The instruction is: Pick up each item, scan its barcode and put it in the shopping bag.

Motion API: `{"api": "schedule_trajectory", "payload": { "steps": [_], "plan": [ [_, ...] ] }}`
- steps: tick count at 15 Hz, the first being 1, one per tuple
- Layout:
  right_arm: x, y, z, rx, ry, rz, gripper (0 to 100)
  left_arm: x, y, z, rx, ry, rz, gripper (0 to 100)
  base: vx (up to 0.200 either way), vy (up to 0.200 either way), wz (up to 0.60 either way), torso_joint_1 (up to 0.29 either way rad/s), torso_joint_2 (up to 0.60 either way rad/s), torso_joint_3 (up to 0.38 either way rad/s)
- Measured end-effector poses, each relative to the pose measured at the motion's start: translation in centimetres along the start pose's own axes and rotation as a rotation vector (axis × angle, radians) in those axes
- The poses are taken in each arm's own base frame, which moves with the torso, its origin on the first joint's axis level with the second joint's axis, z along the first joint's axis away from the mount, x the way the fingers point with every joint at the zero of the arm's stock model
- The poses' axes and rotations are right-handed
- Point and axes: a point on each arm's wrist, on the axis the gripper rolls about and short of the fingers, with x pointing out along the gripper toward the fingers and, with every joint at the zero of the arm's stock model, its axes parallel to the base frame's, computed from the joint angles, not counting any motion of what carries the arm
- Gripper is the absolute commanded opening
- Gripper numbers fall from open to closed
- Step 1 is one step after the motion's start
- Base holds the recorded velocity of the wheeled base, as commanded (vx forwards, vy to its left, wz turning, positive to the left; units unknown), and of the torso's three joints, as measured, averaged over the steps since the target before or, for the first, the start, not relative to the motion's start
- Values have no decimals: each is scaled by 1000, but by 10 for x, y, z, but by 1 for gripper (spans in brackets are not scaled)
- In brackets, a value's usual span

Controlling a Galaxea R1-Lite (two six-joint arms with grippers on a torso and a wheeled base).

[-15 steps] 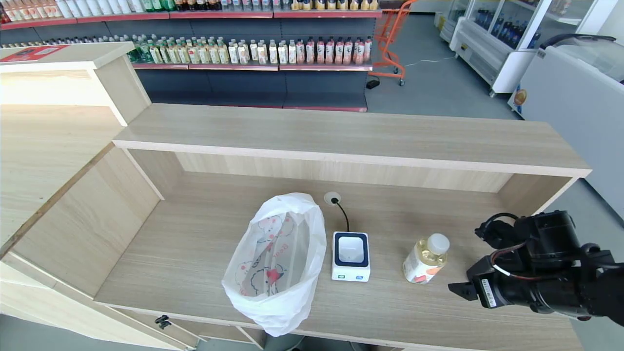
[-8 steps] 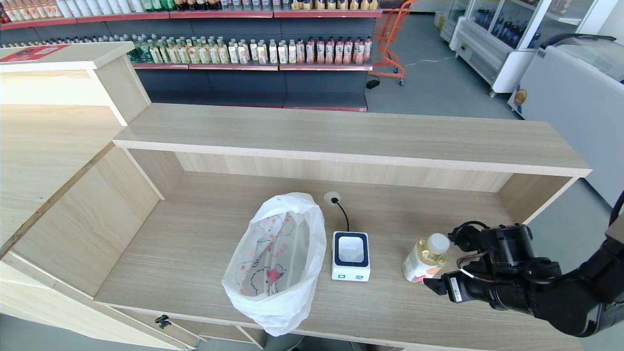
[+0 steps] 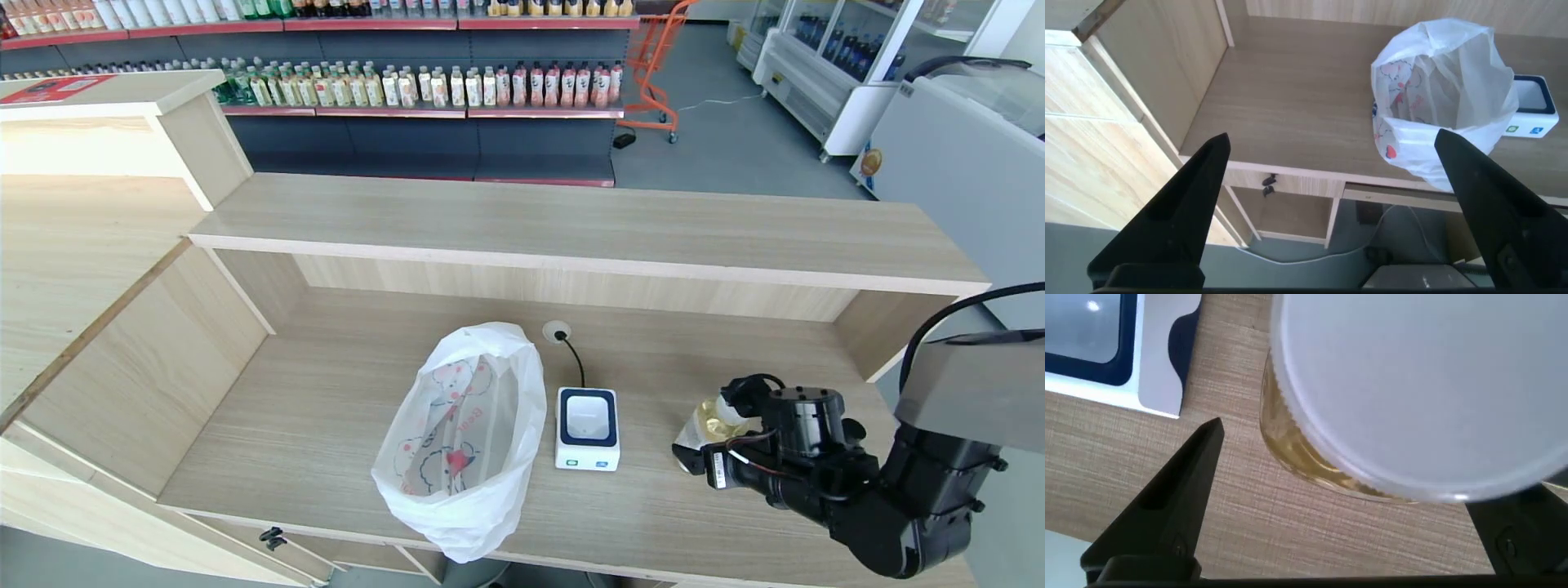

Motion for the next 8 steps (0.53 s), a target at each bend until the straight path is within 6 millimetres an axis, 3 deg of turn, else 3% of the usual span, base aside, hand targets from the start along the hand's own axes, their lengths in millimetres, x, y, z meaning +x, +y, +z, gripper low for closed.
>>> {"api": "schedule_trajectory", "payload": {
  "steps": [8],
  "plan": [
    [36,3,-5,6,-121,9,100,0,0,0,0,0,0,100,0,0,0,0,0,0]
  ]
}}
